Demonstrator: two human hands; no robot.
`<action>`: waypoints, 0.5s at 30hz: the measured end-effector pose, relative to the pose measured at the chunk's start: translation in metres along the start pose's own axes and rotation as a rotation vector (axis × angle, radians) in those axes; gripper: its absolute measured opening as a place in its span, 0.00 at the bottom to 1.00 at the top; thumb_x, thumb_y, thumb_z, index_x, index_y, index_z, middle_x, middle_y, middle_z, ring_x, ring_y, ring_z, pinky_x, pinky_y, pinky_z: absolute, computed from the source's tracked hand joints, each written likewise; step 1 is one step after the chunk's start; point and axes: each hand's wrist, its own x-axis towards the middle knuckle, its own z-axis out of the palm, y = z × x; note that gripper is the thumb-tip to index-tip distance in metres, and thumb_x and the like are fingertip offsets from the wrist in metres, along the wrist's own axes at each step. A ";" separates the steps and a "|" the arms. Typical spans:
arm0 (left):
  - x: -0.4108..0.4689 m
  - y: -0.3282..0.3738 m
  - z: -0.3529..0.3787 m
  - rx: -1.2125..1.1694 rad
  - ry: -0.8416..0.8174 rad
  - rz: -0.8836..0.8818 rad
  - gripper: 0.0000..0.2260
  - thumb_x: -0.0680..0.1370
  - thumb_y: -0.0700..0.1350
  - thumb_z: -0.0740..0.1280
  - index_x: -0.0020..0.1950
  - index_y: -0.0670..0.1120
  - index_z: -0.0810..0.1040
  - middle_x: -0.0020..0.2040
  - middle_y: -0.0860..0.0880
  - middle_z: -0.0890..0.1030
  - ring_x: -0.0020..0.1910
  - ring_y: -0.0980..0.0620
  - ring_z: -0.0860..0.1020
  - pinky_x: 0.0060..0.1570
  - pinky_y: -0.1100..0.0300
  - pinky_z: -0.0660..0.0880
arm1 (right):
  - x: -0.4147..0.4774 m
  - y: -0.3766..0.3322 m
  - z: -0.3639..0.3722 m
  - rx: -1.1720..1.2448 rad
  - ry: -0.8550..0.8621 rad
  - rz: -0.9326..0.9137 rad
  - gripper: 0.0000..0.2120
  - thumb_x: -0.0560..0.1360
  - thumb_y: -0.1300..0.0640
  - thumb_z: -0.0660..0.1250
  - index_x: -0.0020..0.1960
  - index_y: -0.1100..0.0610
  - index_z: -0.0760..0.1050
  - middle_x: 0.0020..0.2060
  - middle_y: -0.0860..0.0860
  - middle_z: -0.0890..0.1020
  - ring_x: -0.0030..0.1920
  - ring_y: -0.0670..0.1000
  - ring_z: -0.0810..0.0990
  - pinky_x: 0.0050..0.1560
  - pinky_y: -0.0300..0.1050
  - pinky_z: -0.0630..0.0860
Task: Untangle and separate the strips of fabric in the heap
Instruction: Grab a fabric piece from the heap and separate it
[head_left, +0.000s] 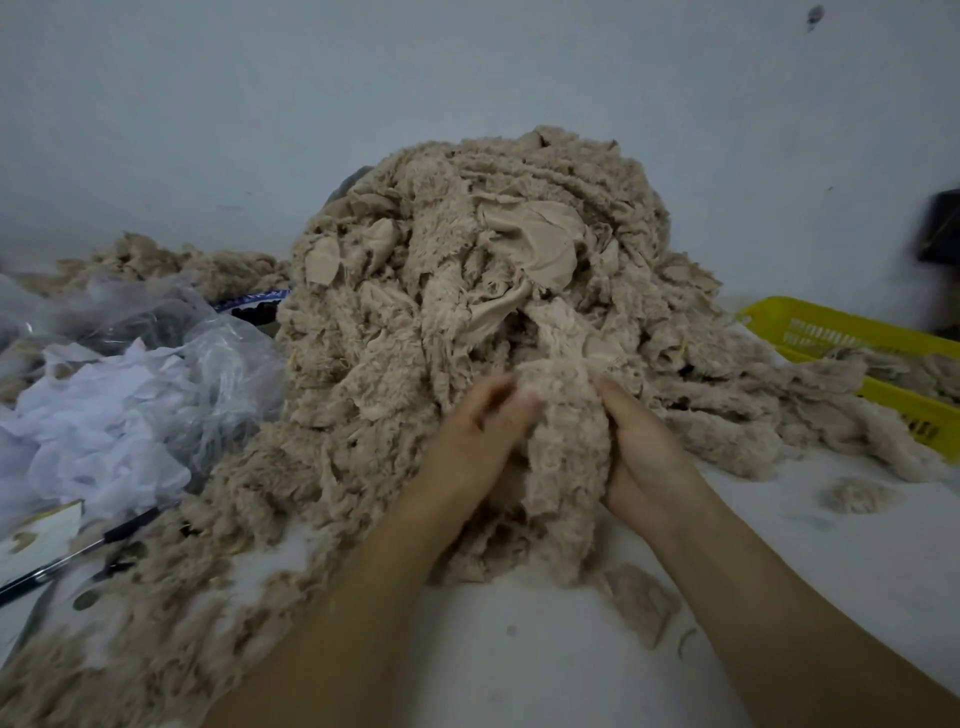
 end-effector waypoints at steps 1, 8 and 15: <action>-0.002 0.000 0.003 0.087 -0.055 0.012 0.09 0.71 0.69 0.66 0.50 0.75 0.75 0.48 0.69 0.82 0.46 0.69 0.80 0.40 0.75 0.74 | 0.000 0.000 0.000 -0.001 0.009 -0.034 0.17 0.79 0.53 0.63 0.64 0.61 0.76 0.57 0.61 0.83 0.57 0.59 0.83 0.57 0.57 0.80; 0.002 -0.006 0.003 -0.094 0.155 -0.075 0.05 0.79 0.51 0.68 0.52 0.61 0.81 0.47 0.57 0.86 0.47 0.57 0.85 0.41 0.65 0.80 | -0.006 0.015 0.003 -0.820 -0.033 -0.410 0.07 0.74 0.43 0.70 0.51 0.36 0.76 0.50 0.38 0.81 0.49 0.37 0.80 0.44 0.30 0.76; 0.002 -0.002 0.001 -0.438 0.079 -0.118 0.07 0.72 0.54 0.73 0.46 0.54 0.86 0.50 0.48 0.86 0.52 0.49 0.84 0.46 0.61 0.80 | -0.001 0.019 -0.005 -0.955 -0.079 -0.248 0.09 0.76 0.43 0.69 0.54 0.33 0.74 0.47 0.33 0.83 0.50 0.35 0.81 0.50 0.32 0.77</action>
